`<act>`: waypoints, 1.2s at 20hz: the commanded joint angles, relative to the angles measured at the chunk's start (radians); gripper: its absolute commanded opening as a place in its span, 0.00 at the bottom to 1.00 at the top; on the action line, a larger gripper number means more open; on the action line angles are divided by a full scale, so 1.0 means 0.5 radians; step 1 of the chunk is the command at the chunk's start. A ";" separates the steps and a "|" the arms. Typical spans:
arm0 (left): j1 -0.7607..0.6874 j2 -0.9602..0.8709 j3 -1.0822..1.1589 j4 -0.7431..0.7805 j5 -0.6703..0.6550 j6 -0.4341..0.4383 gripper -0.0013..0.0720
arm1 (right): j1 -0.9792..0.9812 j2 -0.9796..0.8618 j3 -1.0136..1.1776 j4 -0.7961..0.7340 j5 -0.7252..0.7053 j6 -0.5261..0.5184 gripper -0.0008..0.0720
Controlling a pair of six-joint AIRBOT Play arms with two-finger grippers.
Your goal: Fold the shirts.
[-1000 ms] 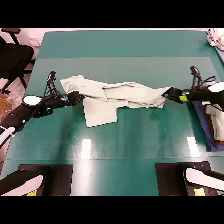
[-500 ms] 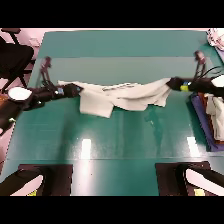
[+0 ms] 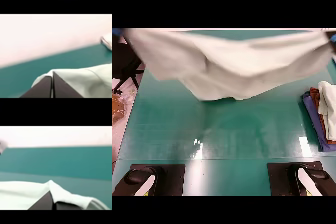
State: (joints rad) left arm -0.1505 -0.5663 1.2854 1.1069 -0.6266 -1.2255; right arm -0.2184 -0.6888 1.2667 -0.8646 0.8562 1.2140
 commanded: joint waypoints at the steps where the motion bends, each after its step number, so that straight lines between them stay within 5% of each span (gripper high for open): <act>1: -0.001 0.212 0.352 0.452 -0.015 -0.114 0.05 | -0.130 0.330 0.143 -0.001 0.017 0.034 0.03; 7: -0.001 0.262 0.729 0.449 -0.163 -0.103 0.05 | -0.345 0.774 0.233 0.001 0.033 0.032 0.03; 9: -0.001 0.262 0.752 0.432 -0.218 0.063 0.05 | -0.415 0.839 0.199 0.002 0.077 0.033 0.03; 16: -0.001 -0.108 0.616 0.427 -0.986 0.158 0.05 | -0.499 0.717 -0.473 0.220 0.324 0.031 0.03; 24: -0.002 -0.922 0.024 0.304 -0.700 0.166 0.05 | -0.498 -0.001 -1.118 0.334 0.153 0.031 0.03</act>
State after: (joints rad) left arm -0.1509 -0.8829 1.3800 1.2999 -1.0363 -1.1458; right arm -0.4667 -0.5686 0.8093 -0.7177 0.9897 1.2308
